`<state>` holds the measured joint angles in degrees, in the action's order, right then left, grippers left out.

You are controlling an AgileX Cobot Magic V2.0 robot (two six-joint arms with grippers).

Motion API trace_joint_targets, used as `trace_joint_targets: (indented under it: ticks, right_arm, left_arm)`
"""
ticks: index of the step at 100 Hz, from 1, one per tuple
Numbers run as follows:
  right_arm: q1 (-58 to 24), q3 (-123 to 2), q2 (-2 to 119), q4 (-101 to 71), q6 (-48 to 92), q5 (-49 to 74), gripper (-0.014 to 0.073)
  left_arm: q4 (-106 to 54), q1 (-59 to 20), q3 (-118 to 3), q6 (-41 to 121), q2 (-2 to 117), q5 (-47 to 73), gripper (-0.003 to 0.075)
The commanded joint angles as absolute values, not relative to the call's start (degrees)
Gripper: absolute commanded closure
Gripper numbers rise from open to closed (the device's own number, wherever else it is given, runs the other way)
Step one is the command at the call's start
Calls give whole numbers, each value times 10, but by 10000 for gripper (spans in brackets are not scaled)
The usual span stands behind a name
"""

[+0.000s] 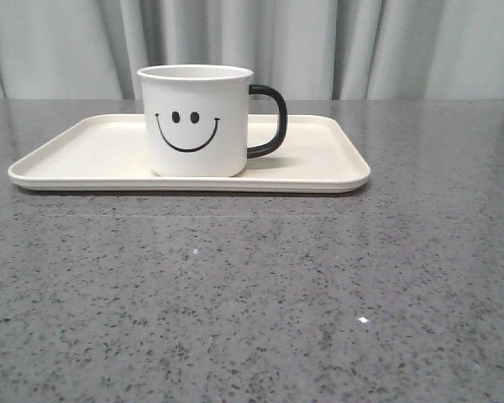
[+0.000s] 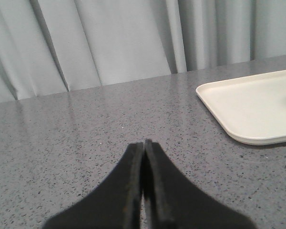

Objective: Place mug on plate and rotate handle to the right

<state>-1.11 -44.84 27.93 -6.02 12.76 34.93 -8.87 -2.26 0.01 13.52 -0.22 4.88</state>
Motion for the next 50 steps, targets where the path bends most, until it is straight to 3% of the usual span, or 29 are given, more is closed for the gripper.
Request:
trace_joint_targets:
  ticks: [1, 33, 50]
  right_arm:
    - [-8, -462, 282, -53, 126, 306, 659]
    - [-8, -453, 236, -52, 127, 303, 659]
    - [-8, -385, 161, -59, 127, 286, 659]
  left_arm:
    - [-90, -27, 6, 135, -19, 0, 740]
    - [-90, -27, 6, 135, -19, 0, 740]
    - [-90, -27, 6, 135, -19, 0, 740]
